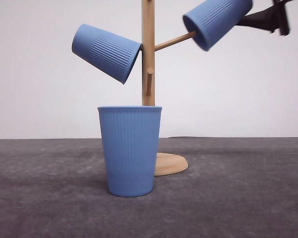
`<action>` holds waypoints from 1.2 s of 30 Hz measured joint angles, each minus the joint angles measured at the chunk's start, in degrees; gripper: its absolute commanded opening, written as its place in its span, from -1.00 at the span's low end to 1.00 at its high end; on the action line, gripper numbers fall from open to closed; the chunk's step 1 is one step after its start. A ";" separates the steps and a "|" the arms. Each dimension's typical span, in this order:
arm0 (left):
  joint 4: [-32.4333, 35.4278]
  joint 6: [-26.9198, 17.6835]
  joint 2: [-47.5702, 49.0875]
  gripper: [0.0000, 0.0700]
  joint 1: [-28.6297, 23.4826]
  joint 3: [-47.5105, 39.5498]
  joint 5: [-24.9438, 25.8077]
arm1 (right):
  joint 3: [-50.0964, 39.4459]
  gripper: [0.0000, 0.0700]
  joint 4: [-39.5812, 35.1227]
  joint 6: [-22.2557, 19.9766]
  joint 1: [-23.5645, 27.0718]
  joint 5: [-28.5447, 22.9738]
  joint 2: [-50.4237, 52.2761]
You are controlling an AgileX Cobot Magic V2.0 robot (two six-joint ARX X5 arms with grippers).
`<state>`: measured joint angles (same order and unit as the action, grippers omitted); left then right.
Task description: Place three cups
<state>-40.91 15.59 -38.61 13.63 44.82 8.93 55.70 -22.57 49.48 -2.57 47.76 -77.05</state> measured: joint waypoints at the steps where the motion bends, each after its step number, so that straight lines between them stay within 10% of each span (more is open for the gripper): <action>1: 0.00 0.00 0.00 0.11 0.00 0.00 0.00 | 0.00 -0.06 -1.19 0.83 -0.65 -0.18 -0.91; 20: 0.49 -0.15 0.00 0.11 0.01 0.00 0.00 | -0.04 0.00 -2.76 3.34 -6.51 -2.68 -7.42; 36: 0.87 -0.15 0.00 0.11 0.01 0.00 0.00 | -0.04 0.66 3.01 1.35 -6.82 -2.53 -7.42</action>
<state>-40.03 15.44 -38.61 13.64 44.82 8.93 55.66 -19.56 50.83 -9.39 45.24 -84.47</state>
